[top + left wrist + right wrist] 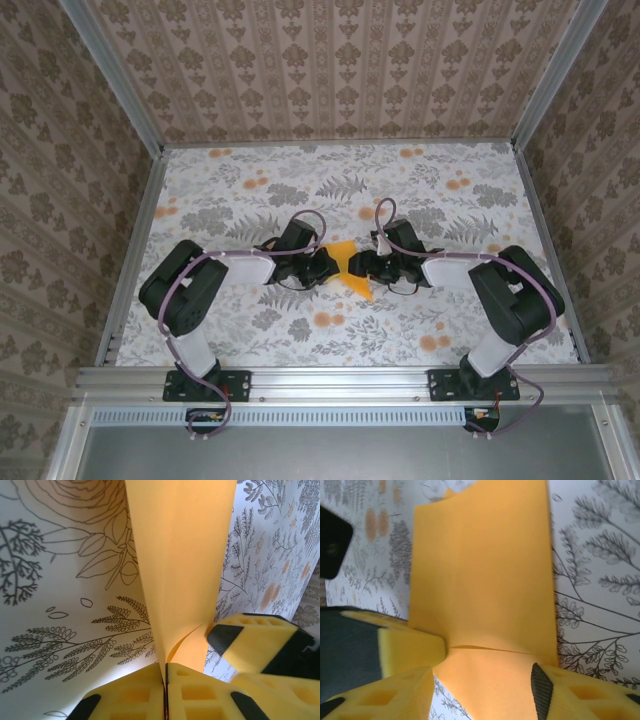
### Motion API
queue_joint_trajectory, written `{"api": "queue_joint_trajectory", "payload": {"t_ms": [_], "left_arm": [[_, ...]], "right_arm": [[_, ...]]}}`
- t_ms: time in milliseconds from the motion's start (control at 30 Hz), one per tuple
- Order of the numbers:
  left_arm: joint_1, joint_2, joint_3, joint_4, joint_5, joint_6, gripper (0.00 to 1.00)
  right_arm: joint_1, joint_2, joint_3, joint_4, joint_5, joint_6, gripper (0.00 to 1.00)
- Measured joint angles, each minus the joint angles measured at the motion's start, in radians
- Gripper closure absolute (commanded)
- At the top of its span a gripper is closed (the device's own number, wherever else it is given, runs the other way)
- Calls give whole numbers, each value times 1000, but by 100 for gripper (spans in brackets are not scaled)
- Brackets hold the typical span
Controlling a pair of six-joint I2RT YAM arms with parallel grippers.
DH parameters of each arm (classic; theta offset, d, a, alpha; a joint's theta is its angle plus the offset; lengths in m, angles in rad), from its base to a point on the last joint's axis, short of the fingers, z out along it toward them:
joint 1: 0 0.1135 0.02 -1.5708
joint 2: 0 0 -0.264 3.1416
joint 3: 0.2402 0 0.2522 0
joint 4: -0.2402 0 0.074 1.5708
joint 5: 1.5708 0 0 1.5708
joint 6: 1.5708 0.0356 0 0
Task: Fold a paper plane with a square sheet of paper (pick it up from the middle)
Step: Fold the wing for the fifth time at the center of the table.
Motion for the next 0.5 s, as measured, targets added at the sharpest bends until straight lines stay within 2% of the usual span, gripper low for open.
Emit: {"api": "queue_joint_trajectory", "payload": {"t_ms": [67, 233, 400, 500], "left_arm": [[0, 0, 0, 0, 0, 0, 95], [0, 0, 0, -2, 0, 0, 96], [0, 0, 8, -10, 0, 0, 96], [-1, 0, 16, -20, 0, 0, 97]], "right_arm": [[0, -42, -3, -9, 16, -44, 37], [37, -163, -51, -8, 105, -189, 39], [168, -281, -163, 22, 291, -362, 38], [213, -308, -219, 69, 371, -454, 37]]}}
